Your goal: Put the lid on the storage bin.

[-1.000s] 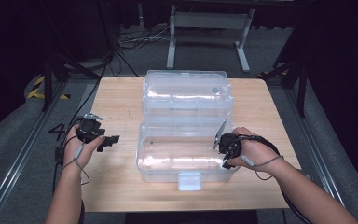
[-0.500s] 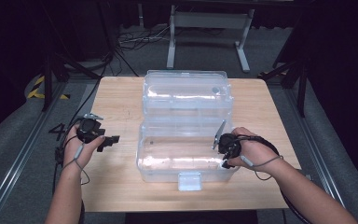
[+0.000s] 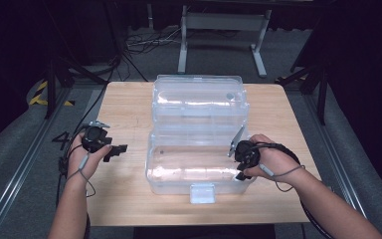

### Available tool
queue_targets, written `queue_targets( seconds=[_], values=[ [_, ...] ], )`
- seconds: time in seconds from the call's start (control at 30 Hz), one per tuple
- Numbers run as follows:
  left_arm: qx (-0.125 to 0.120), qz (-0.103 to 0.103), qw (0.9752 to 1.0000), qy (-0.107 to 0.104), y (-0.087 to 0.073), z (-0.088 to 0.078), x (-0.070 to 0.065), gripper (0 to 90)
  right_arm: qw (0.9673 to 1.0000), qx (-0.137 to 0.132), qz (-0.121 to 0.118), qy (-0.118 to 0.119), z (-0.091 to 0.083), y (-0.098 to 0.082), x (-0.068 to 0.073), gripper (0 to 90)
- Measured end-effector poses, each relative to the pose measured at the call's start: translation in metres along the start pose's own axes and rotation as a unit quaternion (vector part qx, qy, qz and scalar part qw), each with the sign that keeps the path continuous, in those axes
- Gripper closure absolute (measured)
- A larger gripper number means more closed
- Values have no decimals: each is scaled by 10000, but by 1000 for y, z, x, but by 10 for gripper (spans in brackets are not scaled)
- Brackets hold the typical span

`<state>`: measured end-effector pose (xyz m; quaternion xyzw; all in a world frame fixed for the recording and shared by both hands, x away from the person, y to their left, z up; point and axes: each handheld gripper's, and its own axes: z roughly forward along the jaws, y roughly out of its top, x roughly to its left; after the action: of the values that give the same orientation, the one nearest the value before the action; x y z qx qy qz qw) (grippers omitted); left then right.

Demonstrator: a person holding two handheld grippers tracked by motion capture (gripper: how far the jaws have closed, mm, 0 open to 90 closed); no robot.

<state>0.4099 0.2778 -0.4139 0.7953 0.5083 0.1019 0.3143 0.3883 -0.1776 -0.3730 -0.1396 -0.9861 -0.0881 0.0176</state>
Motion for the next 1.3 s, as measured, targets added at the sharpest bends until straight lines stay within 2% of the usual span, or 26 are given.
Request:
queue_targets(
  seconds=[0.3,0.47,0.87,1.07,1.3],
  values=[
    [-19,35,10000,-41,4,1,-2,278,9994,-311,162,-18,-16,-4,0,615],
    [-85,30,9999,-78,6,-2,-4,278,9985,-517,176,10,-26,-7,1,608],
    [-136,153,9992,-335,13,-9,-16,267,9968,-793,60,10,-46,-4,15,598],
    [-187,276,9987,-389,16,-15,-26,266,9959,-895,-76,73,-48,0,20,594],
    [-245,361,9979,-469,18,-20,-34,263,9948,-964,-262,205,-45,12,32,586]
  ],
)
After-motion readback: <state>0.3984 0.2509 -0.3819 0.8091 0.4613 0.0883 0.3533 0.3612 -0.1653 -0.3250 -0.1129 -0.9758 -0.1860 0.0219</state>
